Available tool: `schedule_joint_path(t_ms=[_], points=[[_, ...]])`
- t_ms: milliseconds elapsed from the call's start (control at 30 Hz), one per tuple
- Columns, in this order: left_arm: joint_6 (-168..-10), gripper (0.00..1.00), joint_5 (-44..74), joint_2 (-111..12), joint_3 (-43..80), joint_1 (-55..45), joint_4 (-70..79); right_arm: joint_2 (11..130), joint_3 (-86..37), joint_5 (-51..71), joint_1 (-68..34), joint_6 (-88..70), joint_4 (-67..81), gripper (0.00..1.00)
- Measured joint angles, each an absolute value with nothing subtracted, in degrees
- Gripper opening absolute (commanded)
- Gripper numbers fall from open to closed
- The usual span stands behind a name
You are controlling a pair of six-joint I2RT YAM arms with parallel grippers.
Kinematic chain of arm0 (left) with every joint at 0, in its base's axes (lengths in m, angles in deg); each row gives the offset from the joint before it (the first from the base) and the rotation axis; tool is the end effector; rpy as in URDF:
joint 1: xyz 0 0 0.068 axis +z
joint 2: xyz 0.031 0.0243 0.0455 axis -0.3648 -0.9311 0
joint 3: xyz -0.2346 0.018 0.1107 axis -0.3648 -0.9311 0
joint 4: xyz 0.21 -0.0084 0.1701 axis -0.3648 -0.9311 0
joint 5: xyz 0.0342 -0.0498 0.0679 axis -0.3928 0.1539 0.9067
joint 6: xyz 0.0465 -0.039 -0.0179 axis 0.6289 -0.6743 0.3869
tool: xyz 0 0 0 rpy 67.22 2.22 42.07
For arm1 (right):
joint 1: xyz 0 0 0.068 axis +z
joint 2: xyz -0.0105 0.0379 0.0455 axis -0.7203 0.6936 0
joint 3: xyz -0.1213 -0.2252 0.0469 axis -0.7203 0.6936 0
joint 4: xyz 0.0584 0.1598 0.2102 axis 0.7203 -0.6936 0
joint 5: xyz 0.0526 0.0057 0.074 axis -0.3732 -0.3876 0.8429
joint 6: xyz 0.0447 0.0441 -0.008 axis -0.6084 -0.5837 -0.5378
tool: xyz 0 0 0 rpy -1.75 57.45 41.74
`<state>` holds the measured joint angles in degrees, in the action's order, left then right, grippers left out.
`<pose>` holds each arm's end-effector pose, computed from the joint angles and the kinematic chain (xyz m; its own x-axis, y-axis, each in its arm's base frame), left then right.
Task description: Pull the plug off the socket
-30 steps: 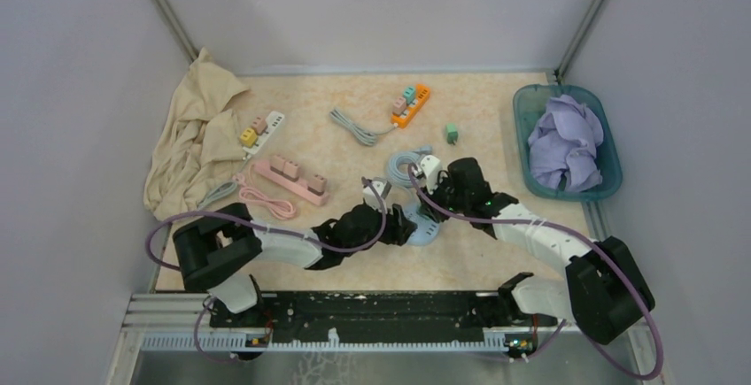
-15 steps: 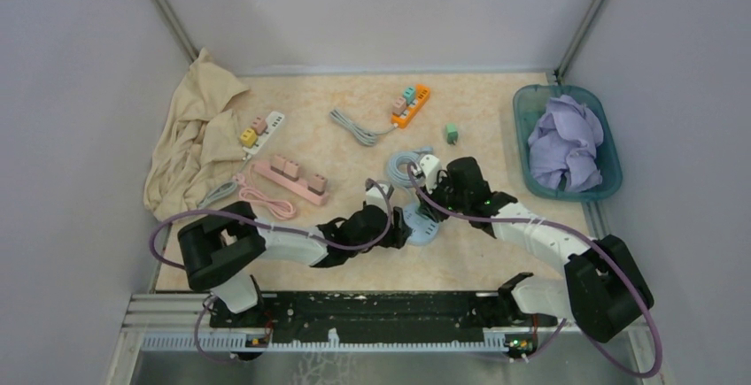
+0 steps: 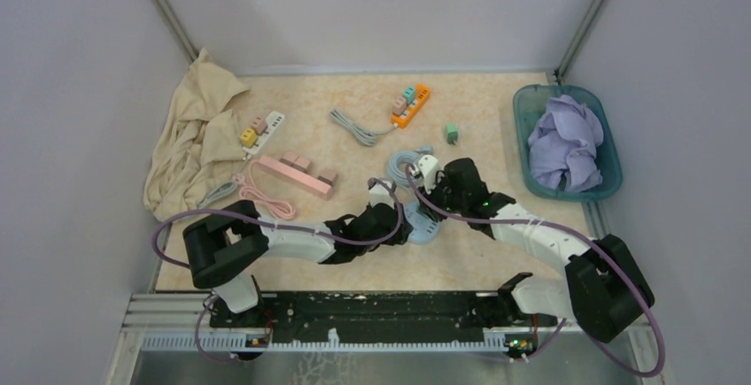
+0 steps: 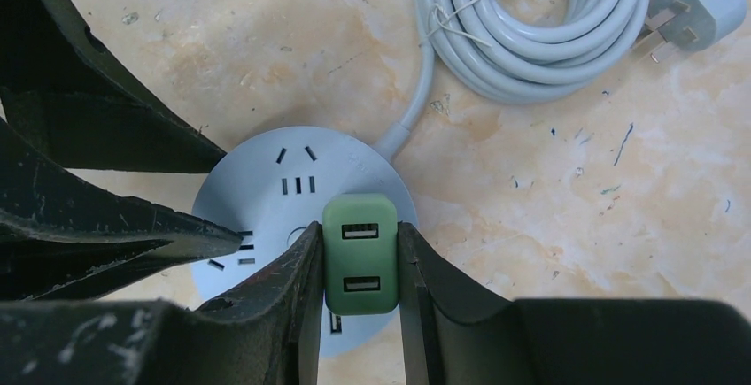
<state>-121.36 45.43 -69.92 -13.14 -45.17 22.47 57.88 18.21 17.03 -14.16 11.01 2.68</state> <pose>0.1505 -0.3013 0.1168 -0.6756 -0.0693 -0.7340 0.3611 0.8369 -0.4114 0.2155 0.1490 0.1674 -0.3838 -0.5016 -0.7753 -0.7878 0.6159 -0.0086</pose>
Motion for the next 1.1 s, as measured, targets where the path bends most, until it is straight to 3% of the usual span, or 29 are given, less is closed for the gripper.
schedule_joint_path(t_ms=[333, 767, 1100], points=[[-123.2, 0.43, 48.1, -70.3, -13.1, -45.1, 22.7, 60.5, 15.2, 7.3, -8.8, 9.9, 1.5, 0.00], [-123.6, 0.43, 48.6, -71.4, -13.1, -45.2, 25.1, 57.4, 18.5, 16.6, -15.1, 10.5, 3.0, 0.00], [-123.0, 0.43, 49.0, -71.5, -13.1, -44.8, 25.3, 58.4, 18.7, 5.4, -9.0, 6.4, 6.3, 0.00]])
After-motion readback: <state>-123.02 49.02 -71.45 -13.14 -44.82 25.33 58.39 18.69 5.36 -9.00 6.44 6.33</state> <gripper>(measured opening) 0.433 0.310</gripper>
